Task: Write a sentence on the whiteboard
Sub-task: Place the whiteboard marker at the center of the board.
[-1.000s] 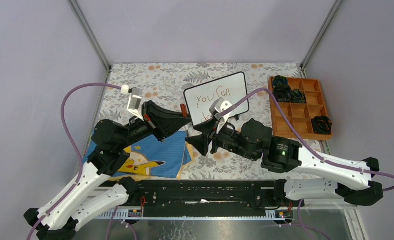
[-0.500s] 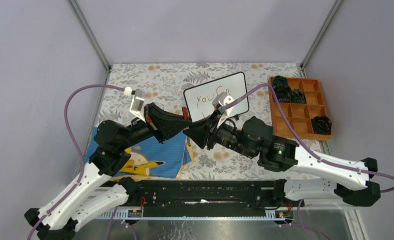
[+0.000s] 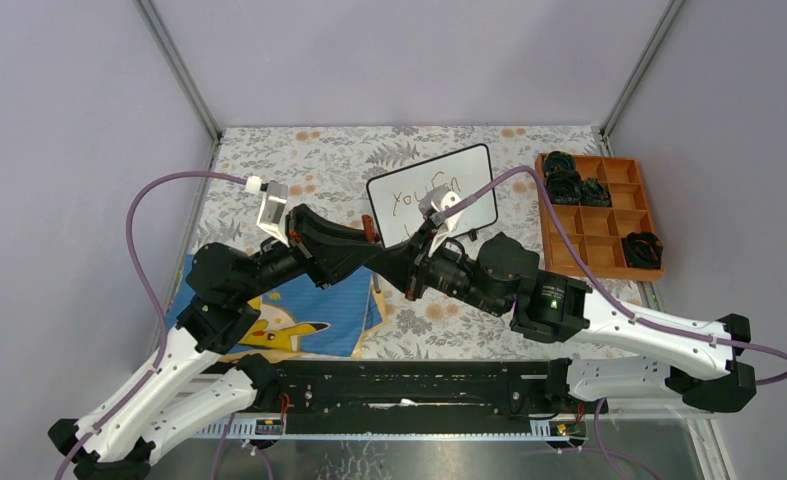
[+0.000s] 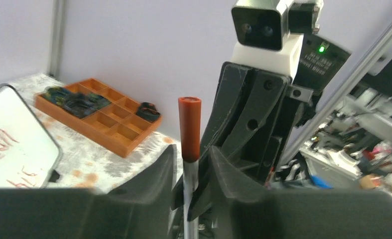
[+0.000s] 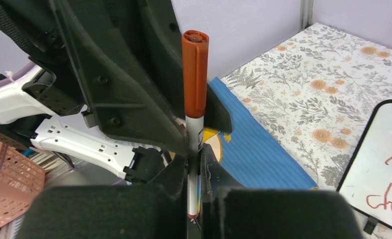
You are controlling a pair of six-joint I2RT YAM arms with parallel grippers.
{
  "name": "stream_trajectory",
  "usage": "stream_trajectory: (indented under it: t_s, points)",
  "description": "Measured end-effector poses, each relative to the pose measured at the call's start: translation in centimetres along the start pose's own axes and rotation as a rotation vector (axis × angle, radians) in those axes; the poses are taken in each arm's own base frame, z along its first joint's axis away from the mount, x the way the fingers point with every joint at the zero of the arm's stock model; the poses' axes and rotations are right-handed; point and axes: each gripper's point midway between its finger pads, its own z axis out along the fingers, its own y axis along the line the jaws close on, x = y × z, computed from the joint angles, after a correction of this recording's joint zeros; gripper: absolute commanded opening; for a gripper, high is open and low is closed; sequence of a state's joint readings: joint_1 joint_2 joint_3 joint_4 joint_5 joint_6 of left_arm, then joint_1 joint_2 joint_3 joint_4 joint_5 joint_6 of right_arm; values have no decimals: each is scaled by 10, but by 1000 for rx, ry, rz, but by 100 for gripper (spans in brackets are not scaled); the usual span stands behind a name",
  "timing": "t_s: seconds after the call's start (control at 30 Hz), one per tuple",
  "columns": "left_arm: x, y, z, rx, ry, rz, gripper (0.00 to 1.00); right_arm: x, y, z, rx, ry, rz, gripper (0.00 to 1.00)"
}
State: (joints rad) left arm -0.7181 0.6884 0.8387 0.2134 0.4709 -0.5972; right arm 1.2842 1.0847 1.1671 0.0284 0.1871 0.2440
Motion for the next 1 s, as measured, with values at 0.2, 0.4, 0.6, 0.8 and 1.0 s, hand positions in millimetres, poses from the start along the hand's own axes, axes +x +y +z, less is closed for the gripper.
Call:
stream_trajectory:
  t_s: [0.2, 0.4, 0.6, 0.8, 1.0]
  points:
    - [0, 4, -5, -36, -1, 15, 99, 11, -19, -5, 80, 21, -29, 0]
    - [2, 22, -18, -157, -1, 54, 99, 41, -67, -27, 279, 98, -81, 0]
    - [-13, 54, -32, -358, -37, 165, 99, 88, -159, -64, 595, 214, -37, 0]
    - [-3, 96, -30, -506, 14, 257, 99, 157, -230, -112, 856, 354, 90, 0]
    - [30, 136, -33, -607, 110, 307, 99, 198, -271, -150, 1030, 405, 263, 0]
